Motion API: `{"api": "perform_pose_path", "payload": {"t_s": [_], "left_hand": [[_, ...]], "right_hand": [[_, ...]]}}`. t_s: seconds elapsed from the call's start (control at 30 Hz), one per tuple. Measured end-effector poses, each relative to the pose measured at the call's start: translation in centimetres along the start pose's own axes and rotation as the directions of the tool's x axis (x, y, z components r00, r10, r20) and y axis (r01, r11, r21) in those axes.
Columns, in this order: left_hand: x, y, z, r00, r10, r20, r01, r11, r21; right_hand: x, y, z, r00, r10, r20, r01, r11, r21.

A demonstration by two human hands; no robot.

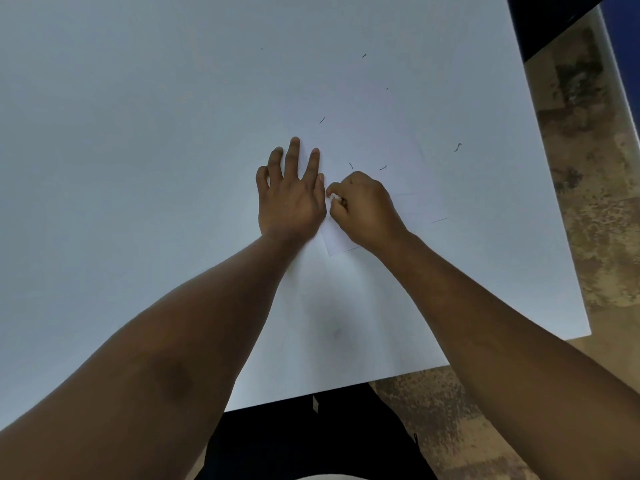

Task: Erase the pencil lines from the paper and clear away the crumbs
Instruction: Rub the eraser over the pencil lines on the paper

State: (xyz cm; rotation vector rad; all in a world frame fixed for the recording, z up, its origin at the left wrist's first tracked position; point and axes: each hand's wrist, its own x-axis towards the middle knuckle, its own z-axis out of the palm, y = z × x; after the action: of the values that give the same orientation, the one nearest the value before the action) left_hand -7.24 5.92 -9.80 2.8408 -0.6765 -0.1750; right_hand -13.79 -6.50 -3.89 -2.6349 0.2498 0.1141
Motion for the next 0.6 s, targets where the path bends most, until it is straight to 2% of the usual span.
{"api": "perform_pose_path", "payload": {"t_s": [0.1,0.2,0.27,0.33,0.47,0.6], "left_hand": [[0.0,0.0,-0.1,1.0,-0.008,0.029,0.008,1.0,0.0],[0.0,0.1,-0.3,0.999,-0.013,0.031,0.014,1.0,-0.009],[0.0,0.1,-0.4,0.999,-0.019,0.04,0.019,1.0,-0.011],[0.0,0.1,-0.3,0.999,-0.017,0.029,0.017,1.0,-0.008],[-0.1,0.1,-0.1,1.0,-0.002,0.006,0.002,1.0,0.002],[-0.1,0.0,0.0,1.0,0.003,0.005,-0.003,1.0,0.014]], "right_hand": [[-2.3,0.6,0.4,0.997,-0.082,0.0,0.082,0.996,-0.045],[-5.4,1.0,0.8,0.984,-0.163,0.069,0.166,0.985,-0.041],[-6.3,1.2,0.2,0.969,-0.179,0.169,0.184,0.983,-0.015],[-5.4,1.4,-0.9,0.967,-0.146,0.211,0.152,0.988,-0.014],[-1.4,1.0,-1.4,0.996,-0.073,-0.041,0.074,0.997,0.02],[-0.7,0.1,0.6,0.995,-0.1,0.0,0.1,0.992,-0.076]]}}
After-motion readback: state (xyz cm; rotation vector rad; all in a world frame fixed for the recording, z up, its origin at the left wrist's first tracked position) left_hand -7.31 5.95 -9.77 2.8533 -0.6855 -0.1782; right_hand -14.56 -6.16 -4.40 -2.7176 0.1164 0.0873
